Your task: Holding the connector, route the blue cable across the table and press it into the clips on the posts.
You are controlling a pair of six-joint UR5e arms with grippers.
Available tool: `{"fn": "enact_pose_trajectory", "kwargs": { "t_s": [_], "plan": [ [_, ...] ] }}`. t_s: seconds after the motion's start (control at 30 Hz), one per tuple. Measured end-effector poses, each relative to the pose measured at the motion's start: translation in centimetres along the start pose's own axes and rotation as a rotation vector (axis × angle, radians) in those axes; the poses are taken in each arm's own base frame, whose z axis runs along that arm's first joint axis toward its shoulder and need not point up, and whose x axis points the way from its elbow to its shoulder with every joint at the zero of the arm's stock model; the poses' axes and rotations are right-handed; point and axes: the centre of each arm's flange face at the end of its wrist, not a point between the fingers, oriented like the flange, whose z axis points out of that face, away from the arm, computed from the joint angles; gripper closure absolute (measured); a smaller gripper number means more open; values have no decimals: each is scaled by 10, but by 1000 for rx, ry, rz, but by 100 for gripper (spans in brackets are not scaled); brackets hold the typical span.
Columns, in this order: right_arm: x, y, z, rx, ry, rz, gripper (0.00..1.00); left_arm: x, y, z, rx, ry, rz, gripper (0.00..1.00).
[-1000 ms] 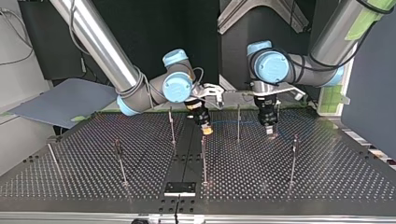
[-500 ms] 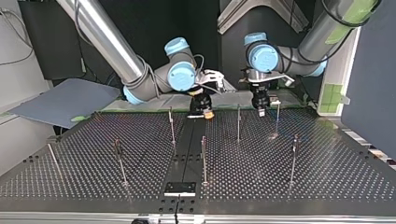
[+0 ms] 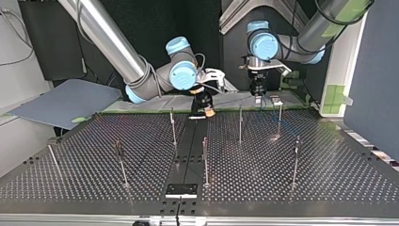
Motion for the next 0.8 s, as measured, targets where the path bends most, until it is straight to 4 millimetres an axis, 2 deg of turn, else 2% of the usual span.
{"fn": "enact_pose_trajectory", "kwargs": {
  "t_s": [0.23,0.6,0.8],
  "plan": [
    [-2,9,4,-10,7,12,100,5,2,-3,21,4,-1,100],
    [-8,16,12,-15,21,13,100,-12,-8,15,77,-50,-45,100],
    [-8,23,15,-24,28,18,100,-9,-10,32,79,-42,-47,100]
  ]
}}
